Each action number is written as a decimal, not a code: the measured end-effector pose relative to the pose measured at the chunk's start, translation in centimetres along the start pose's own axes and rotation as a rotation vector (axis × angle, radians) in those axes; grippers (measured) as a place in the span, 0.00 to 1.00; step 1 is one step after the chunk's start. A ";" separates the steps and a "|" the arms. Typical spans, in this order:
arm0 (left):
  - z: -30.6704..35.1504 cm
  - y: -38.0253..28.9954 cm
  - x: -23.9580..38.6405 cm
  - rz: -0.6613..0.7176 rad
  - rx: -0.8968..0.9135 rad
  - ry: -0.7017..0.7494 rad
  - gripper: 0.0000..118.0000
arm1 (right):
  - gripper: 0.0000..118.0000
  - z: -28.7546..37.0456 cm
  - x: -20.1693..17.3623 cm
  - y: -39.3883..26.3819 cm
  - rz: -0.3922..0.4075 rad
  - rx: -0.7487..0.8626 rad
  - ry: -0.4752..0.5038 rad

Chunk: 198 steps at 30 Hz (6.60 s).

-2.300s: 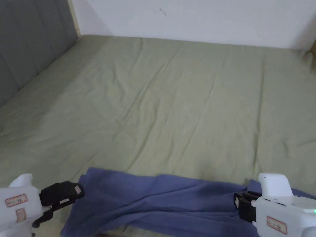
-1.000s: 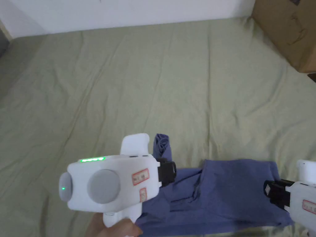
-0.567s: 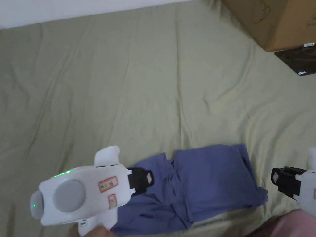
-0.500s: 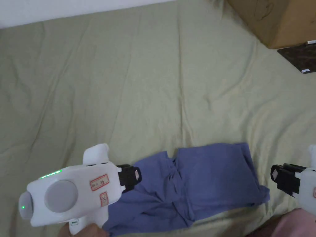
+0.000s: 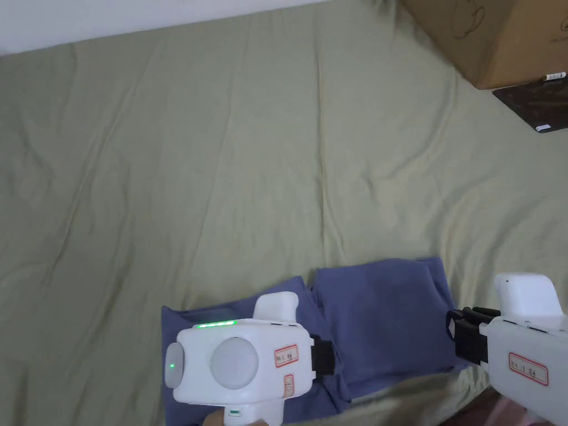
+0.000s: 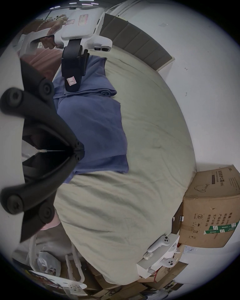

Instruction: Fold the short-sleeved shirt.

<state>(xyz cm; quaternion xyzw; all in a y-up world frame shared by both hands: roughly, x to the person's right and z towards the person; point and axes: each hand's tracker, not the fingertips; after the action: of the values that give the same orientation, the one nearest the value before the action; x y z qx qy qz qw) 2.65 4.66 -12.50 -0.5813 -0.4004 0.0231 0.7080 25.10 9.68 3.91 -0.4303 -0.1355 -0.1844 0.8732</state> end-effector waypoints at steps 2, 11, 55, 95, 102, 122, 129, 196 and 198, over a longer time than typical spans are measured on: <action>-0.4 0.3 -0.1 -0.006 -0.018 -0.010 0.01 | 0.00 0.2 0.4 0.0 -0.012 -0.004 -0.008; 11.1 -1.4 -9.0 0.286 0.247 -0.197 0.05 | 0.00 1.6 -1.0 1.0 0.009 0.030 -0.019; 25.7 -7.7 -26.1 0.504 0.263 0.091 0.06 | 0.00 -1.6 -8.6 1.1 0.155 -0.056 0.070; 1.3 1.2 -1.8 0.053 -0.009 0.104 0.04 | 0.00 -0.5 -0.3 0.0 -0.006 -0.049 0.018; -0.9 1.1 2.6 -0.061 -0.074 0.039 0.04 | 0.00 -0.6 -0.6 -0.3 -0.006 -0.061 0.000; 16.8 -4.2 -14.4 0.295 0.287 -0.074 0.04 | 0.00 1.6 -10.8 3.1 0.170 0.035 0.208; 17.8 -8.3 -19.0 0.417 0.307 -0.082 0.04 | 0.00 -4.9 -17.9 3.1 0.306 -0.084 0.312; 32.7 1.7 -42.6 0.122 -0.052 1.297 0.87 | 0.00 -6.0 -20.7 3.3 0.269 0.050 0.148; 33.5 1.5 -41.6 0.169 0.031 1.232 0.86 | 0.00 -6.1 -20.8 3.5 0.264 0.047 0.145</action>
<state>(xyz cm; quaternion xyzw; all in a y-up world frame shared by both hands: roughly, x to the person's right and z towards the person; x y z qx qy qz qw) -44.81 11.38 -36.14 -0.5072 0.1296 -0.2547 0.8131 8.47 11.05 -10.38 -0.4096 -0.0187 -0.0954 0.9071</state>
